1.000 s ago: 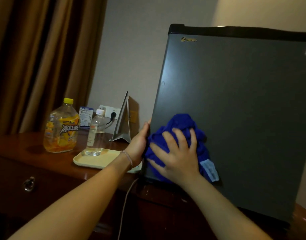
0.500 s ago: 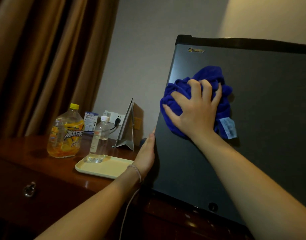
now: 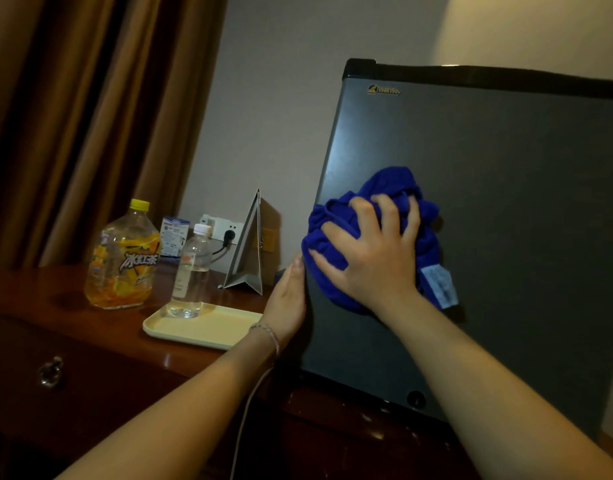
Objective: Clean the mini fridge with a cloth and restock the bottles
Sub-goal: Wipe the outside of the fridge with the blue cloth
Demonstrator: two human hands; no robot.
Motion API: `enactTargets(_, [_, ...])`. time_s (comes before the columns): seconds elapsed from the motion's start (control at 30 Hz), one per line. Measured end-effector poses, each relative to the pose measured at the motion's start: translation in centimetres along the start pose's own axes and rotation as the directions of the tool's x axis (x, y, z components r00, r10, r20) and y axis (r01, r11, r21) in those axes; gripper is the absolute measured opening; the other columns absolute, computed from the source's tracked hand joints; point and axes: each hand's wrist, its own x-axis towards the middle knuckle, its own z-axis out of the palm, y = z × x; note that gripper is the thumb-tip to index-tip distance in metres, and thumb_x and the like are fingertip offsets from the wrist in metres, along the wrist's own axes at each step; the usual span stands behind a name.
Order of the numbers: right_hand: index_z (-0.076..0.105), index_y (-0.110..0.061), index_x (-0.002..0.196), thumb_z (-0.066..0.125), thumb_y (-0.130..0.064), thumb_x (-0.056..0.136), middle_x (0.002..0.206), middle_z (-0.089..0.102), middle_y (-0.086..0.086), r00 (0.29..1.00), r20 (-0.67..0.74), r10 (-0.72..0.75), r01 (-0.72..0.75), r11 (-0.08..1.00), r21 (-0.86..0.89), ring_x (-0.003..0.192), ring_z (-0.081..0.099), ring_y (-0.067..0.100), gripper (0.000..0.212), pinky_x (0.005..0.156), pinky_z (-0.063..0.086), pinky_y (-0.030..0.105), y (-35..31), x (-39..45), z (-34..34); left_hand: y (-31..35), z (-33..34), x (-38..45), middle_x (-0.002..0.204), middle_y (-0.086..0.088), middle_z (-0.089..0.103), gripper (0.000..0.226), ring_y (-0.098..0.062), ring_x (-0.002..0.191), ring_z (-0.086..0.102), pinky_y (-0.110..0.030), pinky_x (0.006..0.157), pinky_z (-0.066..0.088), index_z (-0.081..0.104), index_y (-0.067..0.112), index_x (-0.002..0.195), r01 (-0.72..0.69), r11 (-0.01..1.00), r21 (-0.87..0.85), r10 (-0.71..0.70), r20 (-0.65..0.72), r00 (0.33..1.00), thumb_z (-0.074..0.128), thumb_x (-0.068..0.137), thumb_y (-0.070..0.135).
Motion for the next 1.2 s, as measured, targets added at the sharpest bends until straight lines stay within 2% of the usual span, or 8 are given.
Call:
enactTargets(0.13, [0.072, -0.028, 0.104, 0.054, -0.063, 0.089, 0.13, 0.058, 0.011, 1.0, -0.004, 0.013, -0.013, 1.0, -0.018, 0.125, 0.044, 0.039, 0.042, 0.113, 0.02, 0.064, 3.3, 4.4, 0.1, -0.4, -0.2, 0.1, 0.108, 0.029, 0.06, 0.035, 0.017, 0.108, 0.052, -0.005, 0.087, 0.04, 0.049, 0.05, 0.117, 0.056, 0.998, -0.005, -0.055, 0.027, 0.998, 0.017, 0.103, 0.05])
enactTargets(0.3, [0.069, -0.028, 0.107, 0.052, -0.064, 0.089, 0.131, 0.055, 0.009, 0.987, -0.001, 0.158, -0.158, 0.987, -0.027, 0.127, 0.044, 0.038, 0.044, 0.113, 0.022, 0.064, 4.9, 8.1, 0.1, -0.8, -0.1, 0.0, 0.109, 0.029, 0.063, 0.039, 0.018, 0.107, 0.055, -0.016, 0.097, 0.041, 0.054, 0.051, 0.115, 0.05, 0.999, -0.014, -0.05, 0.007, 0.999, 0.017, 0.102, 0.053])
enactTargets(0.63, [0.072, -0.03, 0.105, 0.061, -0.057, 0.087, 0.132, 0.058, 0.012, 0.994, 0.017, 0.111, -0.111, 0.994, -0.01, 0.127, 0.045, 0.039, 0.035, 0.114, 0.02, 0.064, -0.2, -1.2, -0.4, -1.3, 0.0, 0.2, 0.132, 0.016, 0.055, 0.045, -0.002, 0.13, 0.044, -0.029, 0.112, 0.031, 0.046, 0.044, 0.133, 0.055, 0.998, -0.024, -0.055, -0.003, 0.998, 0.017, 0.102, 0.057])
enactTargets(0.77, [0.072, -0.029, 0.106, 0.065, -0.055, 0.084, 0.133, 0.054, 0.012, 0.997, 0.054, 0.055, -0.057, 0.998, 0.022, 0.127, 0.044, 0.04, 0.035, 0.112, 0.018, 0.065, -2.4, -6.7, -0.9, -1.4, -0.2, 0.2, 0.129, 0.004, 0.063, 0.073, -0.003, 0.123, 0.054, -0.032, 0.112, 0.036, 0.059, 0.028, 0.127, 0.053, 0.999, 0.009, -0.053, 0.016, 0.998, 0.018, 0.09, 0.075])
enactTargets(0.87, [0.072, -0.03, 0.106, 0.068, -0.055, 0.082, 0.133, 0.05, 0.01, 0.997, 0.075, -0.016, 0.013, 0.999, 0.04, 0.127, 0.042, 0.038, 0.035, 0.114, 0.014, 0.063, -2.5, -9.4, -1.5, -1.6, -0.1, 0.2, 0.145, -0.002, 0.052, 0.097, -0.014, 0.137, 0.044, -0.042, 0.119, 0.029, 0.049, 0.02, 0.143, 0.098, 0.993, 0.069, -0.097, -0.012, 0.995, 0.016, 0.082, 0.088])
enactTargets(0.97, [0.072, -0.029, 0.105, 0.07, -0.054, 0.081, 0.131, 0.053, 0.01, 0.994, 0.078, -0.07, 0.066, 0.996, 0.056, 0.128, 0.043, 0.038, 0.035, 0.115, 0.014, 0.064, -0.7, -10.7, -2.4, -1.0, 0.3, -0.2, 0.142, 0.018, 0.036, 0.07, 0.002, 0.134, 0.027, -0.019, 0.114, 0.018, 0.036, 0.02, 0.151, 0.06, 0.996, 0.064, -0.056, -0.059, 0.997, 0.015, 0.099, 0.062])
enactTargets(1.03, [0.073, -0.029, 0.105, 0.071, -0.054, 0.081, 0.131, 0.051, 0.009, 0.996, 0.07, -0.06, 0.056, 0.997, 0.051, 0.128, 0.044, 0.038, 0.035, 0.113, 0.018, 0.065, 0.9, -11.8, -3.2, -0.9, 0.5, -0.3, 0.132, 0.019, 0.041, 0.059, 0.004, 0.126, 0.031, -0.01, 0.103, 0.023, 0.038, 0.023, 0.149, 0.042, 0.997, 0.062, -0.037, -0.069, 0.997, 0.014, 0.103, 0.052])
enactTargets(1.2, [0.07, -0.03, 0.108, 0.07, -0.056, 0.082, 0.129, 0.051, 0.009, 1.0, 0.023, 0.021, -0.021, 1.0, 0.019, 0.127, 0.044, 0.038, 0.037, 0.109, 0.022, 0.066, 5.7, -15.7, -5.5, -1.5, 0.6, 0.1, 0.124, 0.011, 0.058, 0.051, -0.007, 0.122, 0.05, -0.026, 0.102, 0.036, 0.05, 0.037, 0.131, 0.029, 0.998, 0.053, -0.026, -0.071, 0.997, 0.014, 0.102, 0.056])
